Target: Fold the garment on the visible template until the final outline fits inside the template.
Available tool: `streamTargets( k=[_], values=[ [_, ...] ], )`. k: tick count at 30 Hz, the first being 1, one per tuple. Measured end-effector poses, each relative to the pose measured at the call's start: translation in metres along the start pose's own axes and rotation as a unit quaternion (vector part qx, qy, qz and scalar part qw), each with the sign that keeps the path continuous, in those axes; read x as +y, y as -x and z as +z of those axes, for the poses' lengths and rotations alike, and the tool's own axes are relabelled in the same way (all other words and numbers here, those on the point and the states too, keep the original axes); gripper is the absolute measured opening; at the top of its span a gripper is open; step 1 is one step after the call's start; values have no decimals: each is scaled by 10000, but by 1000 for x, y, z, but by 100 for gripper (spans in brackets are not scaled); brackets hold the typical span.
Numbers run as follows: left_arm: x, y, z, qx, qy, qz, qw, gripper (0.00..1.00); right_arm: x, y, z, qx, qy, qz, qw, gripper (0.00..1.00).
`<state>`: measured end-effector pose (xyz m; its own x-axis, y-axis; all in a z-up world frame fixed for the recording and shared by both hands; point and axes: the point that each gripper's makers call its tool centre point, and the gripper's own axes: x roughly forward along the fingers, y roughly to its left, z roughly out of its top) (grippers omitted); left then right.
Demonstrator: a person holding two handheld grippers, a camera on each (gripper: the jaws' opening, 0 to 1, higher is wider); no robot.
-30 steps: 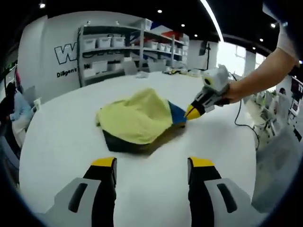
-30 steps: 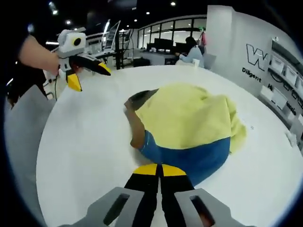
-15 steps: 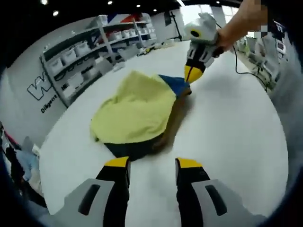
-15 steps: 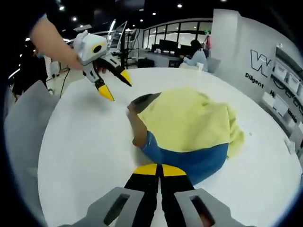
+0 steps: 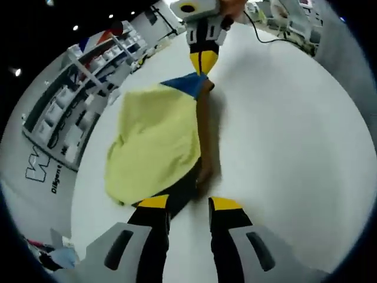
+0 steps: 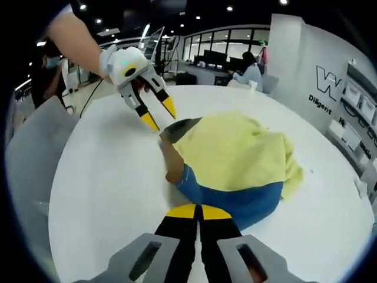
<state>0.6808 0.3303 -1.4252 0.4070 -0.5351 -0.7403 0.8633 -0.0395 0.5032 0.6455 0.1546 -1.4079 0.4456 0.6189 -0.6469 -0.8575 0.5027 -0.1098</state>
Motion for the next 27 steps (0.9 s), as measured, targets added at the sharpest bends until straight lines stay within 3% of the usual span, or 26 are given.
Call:
streamTargets(
  k=[7, 11, 16, 20, 23, 27],
  values=[
    [1, -9, -3, 154, -420, -106, 9989, 21, 1, -1, -1, 9, 130, 53, 9999, 0],
    [2, -13, -1, 179, -466, -181, 9986, 15, 2, 0, -2, 20, 158, 67, 9999, 0],
    [-1, -14, -2, 202, -394, -302, 9986, 3, 3, 2, -4, 40, 172, 81, 9998, 0],
    [-3, -8, -4, 198, -232, -346, 9989, 1, 7, 5, -3, 25, 174, 123, 9998, 0],
    [-4, -1, -1, 111, 123, -323, 9993, 1, 13, 9, -3, -2, 152, 187, 9997, 0],
    [-17, 13, 2, 56, 252, -390, 9989, 1, 28, 15, -5, -24, 100, 358, 9993, 0]
  ],
)
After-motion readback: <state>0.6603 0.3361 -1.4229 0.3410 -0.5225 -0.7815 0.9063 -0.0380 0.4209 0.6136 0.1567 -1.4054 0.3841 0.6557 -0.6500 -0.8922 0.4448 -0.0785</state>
